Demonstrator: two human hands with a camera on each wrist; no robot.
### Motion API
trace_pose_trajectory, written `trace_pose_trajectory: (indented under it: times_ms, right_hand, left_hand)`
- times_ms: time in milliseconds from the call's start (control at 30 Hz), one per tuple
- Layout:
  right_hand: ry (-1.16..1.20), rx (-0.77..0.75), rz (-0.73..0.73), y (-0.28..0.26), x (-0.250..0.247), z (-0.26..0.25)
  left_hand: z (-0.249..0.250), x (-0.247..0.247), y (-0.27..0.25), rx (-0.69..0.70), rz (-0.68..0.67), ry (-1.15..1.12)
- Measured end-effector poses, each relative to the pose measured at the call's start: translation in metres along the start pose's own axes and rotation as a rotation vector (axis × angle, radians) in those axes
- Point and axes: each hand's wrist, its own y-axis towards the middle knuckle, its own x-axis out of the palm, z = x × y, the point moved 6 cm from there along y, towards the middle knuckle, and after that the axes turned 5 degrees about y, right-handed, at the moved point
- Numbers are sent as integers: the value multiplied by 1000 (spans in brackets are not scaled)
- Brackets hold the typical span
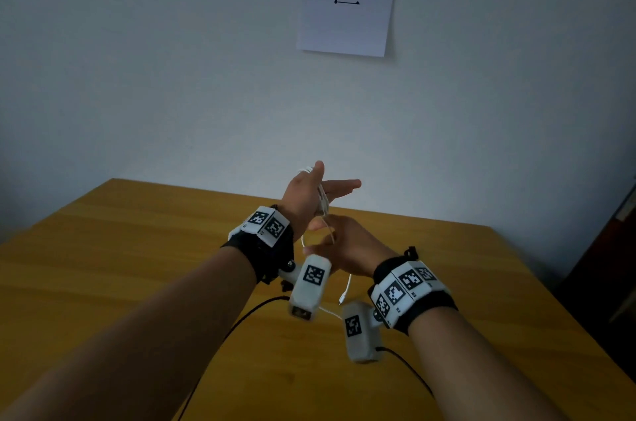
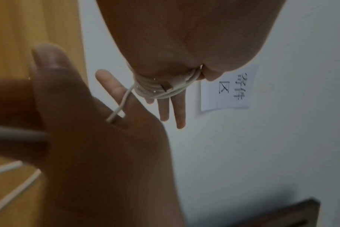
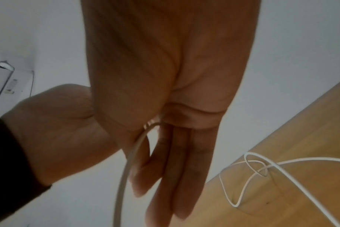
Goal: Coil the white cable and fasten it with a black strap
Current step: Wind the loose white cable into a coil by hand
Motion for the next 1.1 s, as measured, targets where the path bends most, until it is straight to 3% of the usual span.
trace_pose_trajectory:
  times_ms: [167,367,467,667,867,967,1100]
  right_hand:
    - [84,39,-86,-6,-2,1]
    - [54,104,-128,-13,-6,8]
    - [13,119,-112,-16,-11,9]
    - [-164,-14,65,-11,-35,2]
    - [-215,-127,237,-10,-57,1]
    - [-222,-166,323,-11,-64,-1]
    - [-254,-206,412,-10,-71,-5]
  left_hand:
    - [-10,-7,6,56,24,620]
    - [-24,-9,3,-15,-51,1191]
    - [-35,-22,4,-61,-65,1364]
    - [-49,-35,0,-180,-119,1490]
    - [-50,-36,-3,-93,-172,1463]
    - [-44,-31,3,37,-102,1352]
    - [-51,-22,3,-162,-224,1185]
